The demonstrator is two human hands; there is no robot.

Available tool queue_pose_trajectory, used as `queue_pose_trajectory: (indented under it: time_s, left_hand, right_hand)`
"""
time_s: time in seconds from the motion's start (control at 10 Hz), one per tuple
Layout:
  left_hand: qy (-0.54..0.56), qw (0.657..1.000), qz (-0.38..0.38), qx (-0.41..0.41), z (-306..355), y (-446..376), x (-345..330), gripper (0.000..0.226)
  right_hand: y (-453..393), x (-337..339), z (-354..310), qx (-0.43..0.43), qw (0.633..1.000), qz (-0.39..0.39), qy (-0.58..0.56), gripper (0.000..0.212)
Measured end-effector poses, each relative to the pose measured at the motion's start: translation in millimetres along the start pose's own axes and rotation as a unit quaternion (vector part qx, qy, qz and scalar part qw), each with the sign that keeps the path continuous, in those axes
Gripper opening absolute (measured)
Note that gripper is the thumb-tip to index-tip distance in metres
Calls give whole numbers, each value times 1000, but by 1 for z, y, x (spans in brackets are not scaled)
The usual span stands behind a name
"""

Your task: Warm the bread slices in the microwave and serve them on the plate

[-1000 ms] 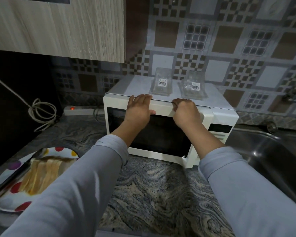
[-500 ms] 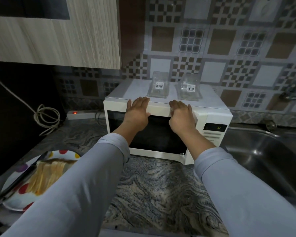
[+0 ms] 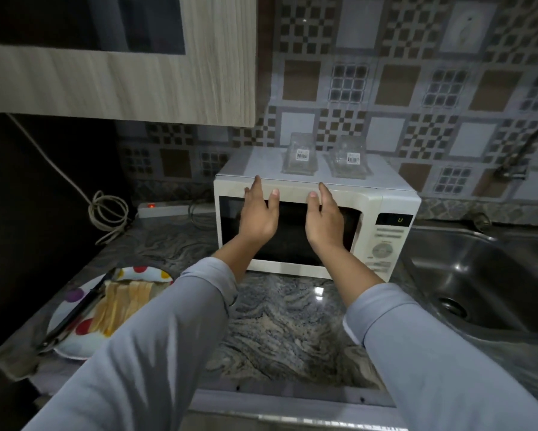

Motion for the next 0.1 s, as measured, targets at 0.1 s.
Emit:
queue_pose_trajectory:
  time_s: [0.1]
  left_hand:
    - [17,1000,-1,1,-6,10,19,62]
  right_hand:
    - [16,-5,-7,-7,1000,24,-6,48]
Point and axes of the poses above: each hand's wrist, its own y-axis away from the middle knuckle, its own x-axis out of the back of the hand, z = x × y, the point moved 3 cm from there along -y, towards the middle knuckle, and after that the axes turned 8 degrees about z, right-handed, at the moved point
